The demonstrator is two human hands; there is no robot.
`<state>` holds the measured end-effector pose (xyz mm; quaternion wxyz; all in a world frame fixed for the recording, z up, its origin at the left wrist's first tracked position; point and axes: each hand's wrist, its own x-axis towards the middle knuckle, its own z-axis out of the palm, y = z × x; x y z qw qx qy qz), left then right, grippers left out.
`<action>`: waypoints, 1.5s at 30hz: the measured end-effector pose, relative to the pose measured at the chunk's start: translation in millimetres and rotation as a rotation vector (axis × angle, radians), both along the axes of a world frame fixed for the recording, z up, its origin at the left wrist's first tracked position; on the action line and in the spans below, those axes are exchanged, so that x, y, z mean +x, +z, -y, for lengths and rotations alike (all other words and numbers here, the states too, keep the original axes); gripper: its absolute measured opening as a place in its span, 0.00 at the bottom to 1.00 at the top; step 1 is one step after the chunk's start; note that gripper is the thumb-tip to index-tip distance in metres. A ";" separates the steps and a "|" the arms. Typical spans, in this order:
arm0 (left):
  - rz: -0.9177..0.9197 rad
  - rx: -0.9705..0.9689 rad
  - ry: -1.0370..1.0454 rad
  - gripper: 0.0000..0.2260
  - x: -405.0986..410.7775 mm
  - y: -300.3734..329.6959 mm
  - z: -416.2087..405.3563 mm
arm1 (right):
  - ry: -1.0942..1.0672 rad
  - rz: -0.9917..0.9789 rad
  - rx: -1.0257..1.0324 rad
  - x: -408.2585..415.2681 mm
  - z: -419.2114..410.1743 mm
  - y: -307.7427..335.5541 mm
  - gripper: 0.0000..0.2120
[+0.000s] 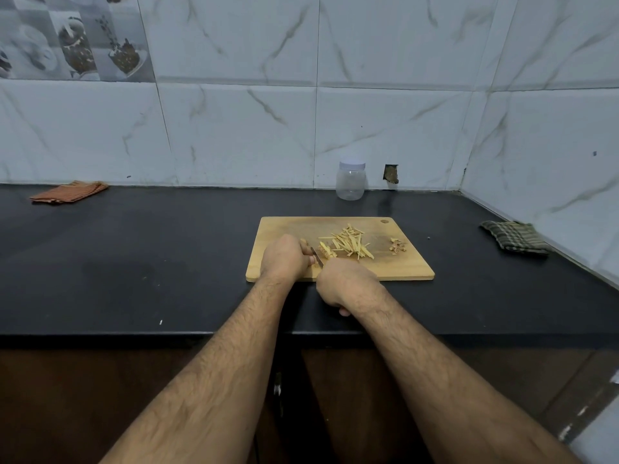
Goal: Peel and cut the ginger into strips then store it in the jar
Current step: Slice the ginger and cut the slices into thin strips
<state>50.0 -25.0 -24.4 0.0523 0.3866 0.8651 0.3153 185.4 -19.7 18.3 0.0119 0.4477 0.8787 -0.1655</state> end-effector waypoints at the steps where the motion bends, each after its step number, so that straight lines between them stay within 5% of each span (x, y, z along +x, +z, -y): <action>1: 0.007 0.004 0.000 0.09 0.1 0.0 -0.1 | -0.002 0.007 -0.008 -1.6 0.0 0.3 0.09; 13: -0.034 0.005 -0.014 0.09 5.3 3.9 3.8 | -0.017 0.064 -0.047 29.4 16.8 -3.3 0.03; 18: -0.022 0.021 0.010 0.09 7.3 4.1 5.2 | -0.033 0.056 -0.037 37.5 20.1 -4.3 0.10; 36: 0.017 0.054 0.170 0.07 18.3 1.7 -0.3 | -0.056 0.016 0.004 33.2 0.6 -1.3 0.07; 45: 0.034 0.011 0.169 0.05 15.0 6.3 -1.5 | -0.045 0.061 0.170 28.0 -11.1 1.9 0.13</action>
